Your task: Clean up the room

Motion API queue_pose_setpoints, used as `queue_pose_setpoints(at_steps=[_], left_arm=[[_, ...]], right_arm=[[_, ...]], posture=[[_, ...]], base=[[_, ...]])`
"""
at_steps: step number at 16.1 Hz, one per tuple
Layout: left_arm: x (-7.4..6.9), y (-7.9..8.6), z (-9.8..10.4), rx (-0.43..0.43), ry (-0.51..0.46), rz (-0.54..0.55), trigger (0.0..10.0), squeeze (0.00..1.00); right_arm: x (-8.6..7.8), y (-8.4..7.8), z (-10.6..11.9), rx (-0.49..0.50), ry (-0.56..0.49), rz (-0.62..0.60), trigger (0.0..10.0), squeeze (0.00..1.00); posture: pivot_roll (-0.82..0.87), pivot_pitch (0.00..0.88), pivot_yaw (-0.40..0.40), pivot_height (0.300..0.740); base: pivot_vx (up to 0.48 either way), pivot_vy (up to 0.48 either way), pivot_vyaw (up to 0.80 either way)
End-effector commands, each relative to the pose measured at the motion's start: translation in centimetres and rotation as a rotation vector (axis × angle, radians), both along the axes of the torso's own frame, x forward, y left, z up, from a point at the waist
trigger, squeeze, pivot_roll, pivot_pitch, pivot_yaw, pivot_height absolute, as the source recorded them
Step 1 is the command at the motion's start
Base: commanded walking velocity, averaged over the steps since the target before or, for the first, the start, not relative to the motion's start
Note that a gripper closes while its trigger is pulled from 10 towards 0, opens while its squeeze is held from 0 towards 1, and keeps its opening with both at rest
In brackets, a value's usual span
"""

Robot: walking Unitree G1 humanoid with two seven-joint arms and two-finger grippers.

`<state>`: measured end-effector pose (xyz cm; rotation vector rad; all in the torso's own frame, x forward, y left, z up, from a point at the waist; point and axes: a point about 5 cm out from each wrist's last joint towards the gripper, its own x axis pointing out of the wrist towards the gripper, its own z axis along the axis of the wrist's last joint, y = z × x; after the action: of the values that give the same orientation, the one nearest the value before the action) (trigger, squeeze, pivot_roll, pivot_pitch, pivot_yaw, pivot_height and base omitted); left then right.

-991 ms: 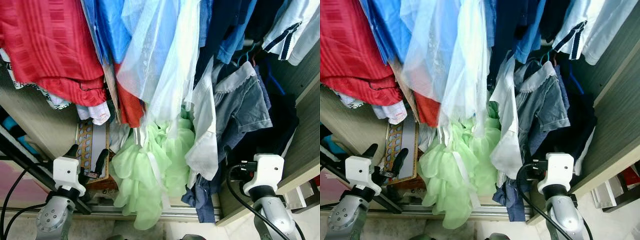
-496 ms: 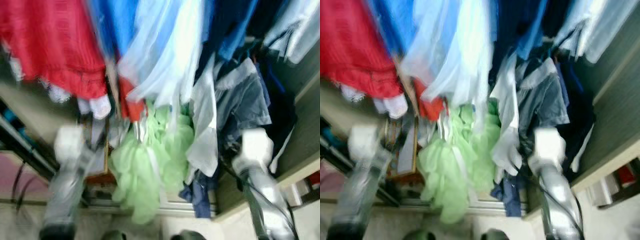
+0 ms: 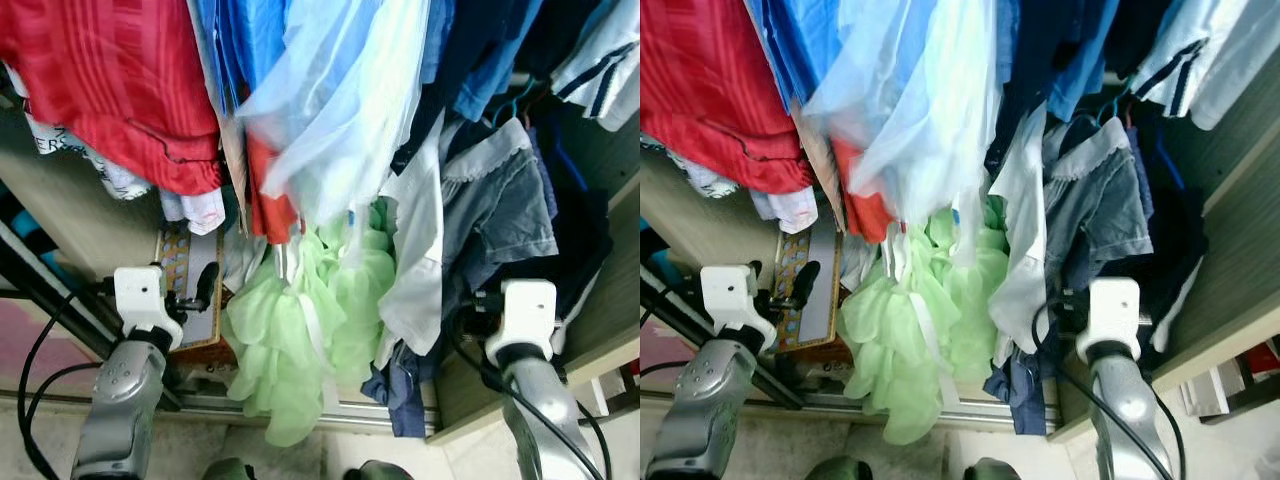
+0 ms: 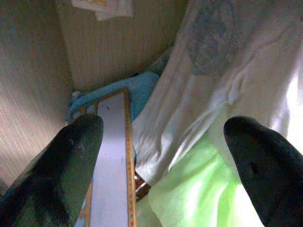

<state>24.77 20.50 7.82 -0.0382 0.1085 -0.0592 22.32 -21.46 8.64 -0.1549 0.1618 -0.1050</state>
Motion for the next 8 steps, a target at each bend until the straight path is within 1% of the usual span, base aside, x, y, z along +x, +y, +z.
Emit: queue_pose_setpoints(at_steps=[1,3,4,5,6,7,8], left_arm=[[-0.5,-0.1,-0.2,0.021,0.017,-0.002,10.0,0.00],[-0.4,-0.6,-0.5,0.012,0.029,0.007,10.0,0.00],[-0.1,-1.3,-0.2,-0.002,0.023,-0.009,10.0,0.00],[0.1,-1.5,0.1,0.006,0.015,-0.028,10.0,0.00],[0.2,-1.6,0.2,0.009,0.012,-0.033,10.0,0.00],[0.2,-1.3,0.5,0.026,0.008,-0.023,10.0,0.00],[0.1,-1.1,0.4,0.014,0.017,-0.024,10.0,0.00]], right_arm=[[-0.5,0.9,0.7,0.030,-0.019,0.090,10.0,0.00],[-0.6,1.6,0.7,-0.056,-0.031,0.133,10.0,0.00],[-0.1,1.7,1.0,-0.048,-0.051,0.122,10.0,0.00],[0.2,1.6,1.4,-0.077,-0.070,0.114,10.0,0.00],[0.3,1.6,1.5,-0.086,-0.075,0.109,10.0,0.00],[0.5,1.5,2.1,-0.099,-0.093,0.101,10.0,0.00],[0.4,1.8,2.3,-0.091,-0.090,0.108,10.0,0.00]], posture=[[-0.04,0.092,-0.034,0.740],[-0.04,0.096,-0.035,0.740],[-0.04,0.096,-0.036,0.740],[-0.04,0.096,-0.037,0.740],[-0.05,0.097,-0.038,0.740],[-0.05,0.098,-0.038,0.740],[-0.05,0.101,-0.037,0.740]], base=[[0.000,0.000,0.00],[0.000,0.000,0.80],[0.000,0.000,0.80],[0.000,0.000,0.80],[0.000,0.000,0.80],[0.000,0.000,0.80],[0.000,0.000,0.80]])
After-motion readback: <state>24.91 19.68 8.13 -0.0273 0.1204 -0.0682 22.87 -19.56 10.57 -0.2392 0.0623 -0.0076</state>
